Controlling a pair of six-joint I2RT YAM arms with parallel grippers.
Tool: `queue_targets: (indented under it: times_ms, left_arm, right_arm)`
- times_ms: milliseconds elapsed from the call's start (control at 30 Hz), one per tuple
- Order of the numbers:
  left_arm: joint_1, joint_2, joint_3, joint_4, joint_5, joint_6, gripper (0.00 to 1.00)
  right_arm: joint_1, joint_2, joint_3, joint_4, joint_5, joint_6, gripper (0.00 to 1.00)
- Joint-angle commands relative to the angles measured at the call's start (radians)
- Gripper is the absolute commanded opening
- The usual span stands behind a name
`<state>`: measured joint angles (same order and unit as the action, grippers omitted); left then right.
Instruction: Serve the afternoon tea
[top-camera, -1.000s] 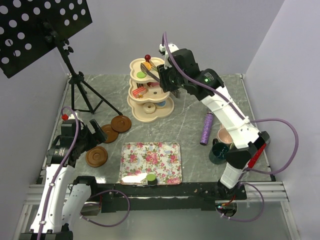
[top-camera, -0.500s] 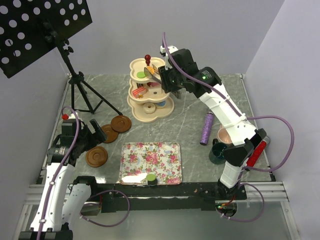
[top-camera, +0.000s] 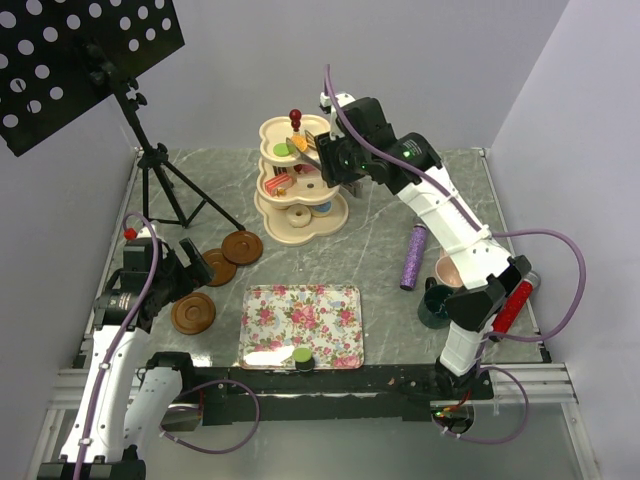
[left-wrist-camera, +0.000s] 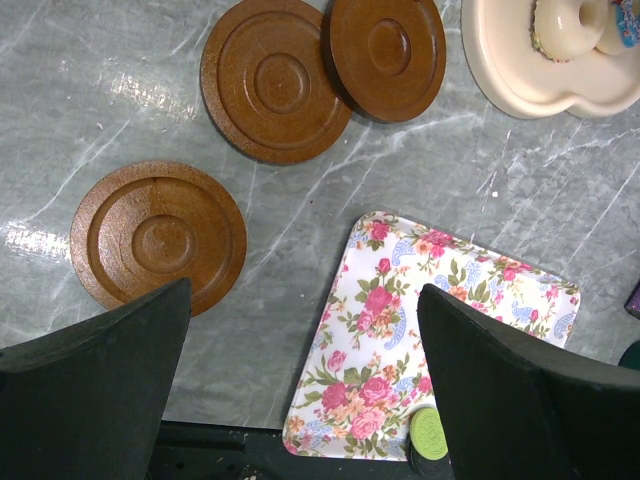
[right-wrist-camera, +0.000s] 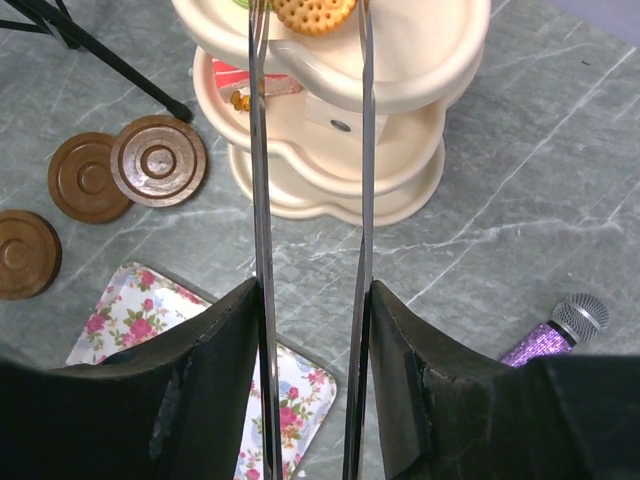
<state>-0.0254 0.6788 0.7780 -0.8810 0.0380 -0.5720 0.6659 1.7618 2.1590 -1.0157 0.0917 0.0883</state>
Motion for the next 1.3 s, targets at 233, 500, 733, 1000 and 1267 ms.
queue_targets:
  times_ms: [233, 500, 733, 1000, 1267]
  left_arm:
    - [0.005, -0.002, 0.006, 0.010, -0.009, -0.014, 1.00]
    - [0.005, -0.010, 0.006, 0.011, -0.012, -0.019, 1.00]
    - [0.005, -0.002, 0.006, 0.011, -0.009, -0.014, 1.00]
    - [0.004, 0.001, 0.003, 0.014, 0.002, -0.008, 1.00]
    - [0.005, 0.022, 0.003, 0.020, 0.031, 0.012, 1.00]
  right_arm:
    - [-0.015, 0.011, 0.068, 0.023, -0.009, -0.002, 0.56]
    - [-0.015, -0.027, 0.094, 0.061, -0.024, -0.010, 0.54]
    - [-0.011, -0.082, 0.124, 0.000, -0.076, 0.008, 0.51]
    - [0.145, -0.355, -0.311, -0.001, -0.046, 0.093, 0.50]
    - [0.319, -0.588, -0.706, -0.017, -0.087, 0.381, 0.49]
